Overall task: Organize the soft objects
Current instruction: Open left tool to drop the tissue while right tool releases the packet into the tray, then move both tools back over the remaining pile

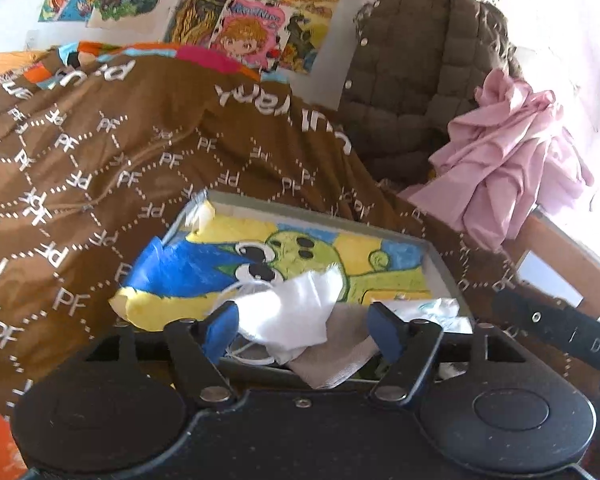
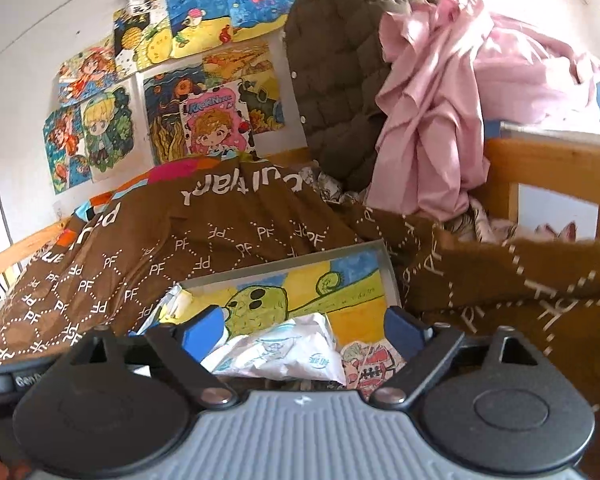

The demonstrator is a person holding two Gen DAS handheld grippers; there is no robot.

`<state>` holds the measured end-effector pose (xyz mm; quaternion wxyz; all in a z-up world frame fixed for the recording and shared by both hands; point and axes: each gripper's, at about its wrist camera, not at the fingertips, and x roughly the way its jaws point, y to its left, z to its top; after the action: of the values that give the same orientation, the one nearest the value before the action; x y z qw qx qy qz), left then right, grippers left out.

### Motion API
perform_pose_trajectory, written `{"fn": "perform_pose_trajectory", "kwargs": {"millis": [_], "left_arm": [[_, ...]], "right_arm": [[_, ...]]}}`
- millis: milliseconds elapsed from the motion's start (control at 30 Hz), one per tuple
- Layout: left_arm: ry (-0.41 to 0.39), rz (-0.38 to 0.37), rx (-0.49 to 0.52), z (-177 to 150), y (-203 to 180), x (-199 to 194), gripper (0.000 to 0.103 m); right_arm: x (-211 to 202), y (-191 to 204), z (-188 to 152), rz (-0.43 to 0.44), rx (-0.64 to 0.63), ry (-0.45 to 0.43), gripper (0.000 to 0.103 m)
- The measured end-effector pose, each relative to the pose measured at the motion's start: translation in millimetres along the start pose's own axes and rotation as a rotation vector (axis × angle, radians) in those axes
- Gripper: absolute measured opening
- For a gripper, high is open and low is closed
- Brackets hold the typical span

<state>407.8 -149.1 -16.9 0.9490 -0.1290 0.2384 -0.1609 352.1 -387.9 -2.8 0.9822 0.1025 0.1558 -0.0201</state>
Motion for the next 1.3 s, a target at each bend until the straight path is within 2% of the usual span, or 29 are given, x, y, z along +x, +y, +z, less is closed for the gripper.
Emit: {"fn": "perform_pose_trajectory", "kwargs": {"millis": [233, 300, 500, 767, 933, 1067, 1300], "left_arm": [[-0.052, 0.014, 0.013, 10.3, -2.9, -50.9, 0.081], [-0.066, 0.018, 0.012, 12.6, -1.7, -68.3, 0.085], [-0.096, 0.032, -0.005, 13.7, 1.4, -114.3, 0.096], [-0.105, 0.003, -0.049, 3.6, 2.3, -171.9, 0.099], [-0.105, 0.003, -0.015, -10.9, -2.8, -194.9, 0.100], [-0.108, 0.008, 0.049, -25.1, -7.7, -211.8, 0.100], [-0.107, 0.000, 0.115, -50.4, -11.8, -235.0, 0.102]], "right_arm": [[-41.8, 28.3, 15.6, -0.009, -0.090, -0.002, 0.101], [-55.0, 36.7, 19.8, -0.025, -0.132, -0.006, 0.102], [-97.1, 52.1, 26.4, -0.056, -0.193, -0.005, 0.103], [-141.0, 50.1, 28.2, -0.061, -0.211, -0.019, 0.103], [-162.0, 48.6, 21.0, -0.053, -0.210, -0.008, 0.103], [-176.9, 51.8, 11.9, -0.056, -0.218, 0.000, 0.103], [-199.6, 54.2, -26.2, -0.052, -0.219, 0.051, 0.103]]}}
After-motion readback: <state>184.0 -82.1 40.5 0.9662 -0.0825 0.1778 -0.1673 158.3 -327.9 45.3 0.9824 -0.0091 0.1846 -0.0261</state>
